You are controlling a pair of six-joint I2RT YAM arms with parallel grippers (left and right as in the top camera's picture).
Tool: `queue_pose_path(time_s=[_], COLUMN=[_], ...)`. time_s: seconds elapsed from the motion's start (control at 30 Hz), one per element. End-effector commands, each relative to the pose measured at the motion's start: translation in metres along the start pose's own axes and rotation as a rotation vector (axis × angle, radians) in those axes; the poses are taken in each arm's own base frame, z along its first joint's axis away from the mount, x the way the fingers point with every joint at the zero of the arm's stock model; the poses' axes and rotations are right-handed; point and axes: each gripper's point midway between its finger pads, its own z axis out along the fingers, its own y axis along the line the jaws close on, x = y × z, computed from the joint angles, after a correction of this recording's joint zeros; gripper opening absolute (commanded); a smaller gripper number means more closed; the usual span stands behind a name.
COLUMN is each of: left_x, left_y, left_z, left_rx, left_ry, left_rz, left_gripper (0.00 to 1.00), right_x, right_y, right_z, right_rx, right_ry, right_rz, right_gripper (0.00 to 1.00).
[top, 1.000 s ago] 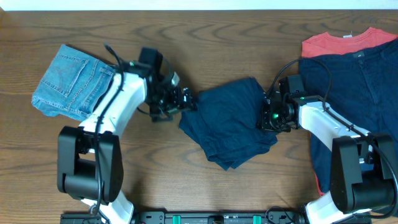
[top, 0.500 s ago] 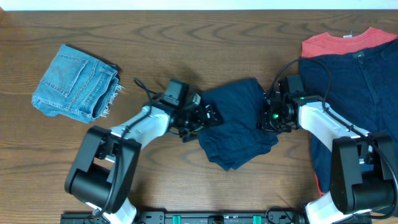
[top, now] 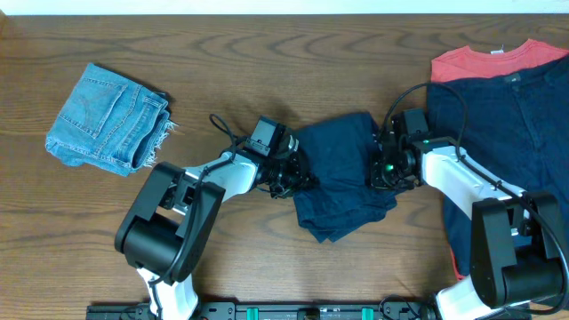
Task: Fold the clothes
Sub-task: 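Carry the navy shorts left with the left gripper onto the denim shorts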
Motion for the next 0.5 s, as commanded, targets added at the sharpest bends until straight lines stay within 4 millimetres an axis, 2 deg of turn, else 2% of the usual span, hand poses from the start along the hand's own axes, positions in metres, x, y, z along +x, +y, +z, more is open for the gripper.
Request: queue_pose_path(time_s=[0.0,0.1,0.2,0.27,0.37,0.47], left_x=[0.0,-0.006,-0.02,-0.034,-0.055,-0.074], left_y=[0.058,0.046,0.024,0.004,-0.02,-0.028], left_z=[0.002,-0.029,-0.079,-0.126,-0.202,-0.268], left_rx=[-0.177,-0.173,-0.148,-0.117,-0.066,-0.031], left_ry=[-0.03,-0.057,-0.13,-0.225,-0.418,-0.612], left_rz=[0.032,0.086,0.134,0.17,0.214,0.22], left_gripper=[0.06,0.06,0.06,0.06,0.06,0.06], right_x=[0.006,0.005,-0.004,-0.009,-0.016,-0.018], right_y=[0.002,0.003,0.012,0.019,0.025,0.027], right_z=[-0.002,-0.018,-0.04,-0.055,-0.069,-0.072], right_rx=[0.002,0.003,-0.026,-0.037,-0.046,-0.049], right_ry=[0.016,0.011,-0.03,-0.071,-0.127,-0.143], right_rz=[0.008,0.015,-0.087,-0.163,-0.18,-0.185], right_gripper=[0.04,0.05,0.06,0.08,0.09,0.09])
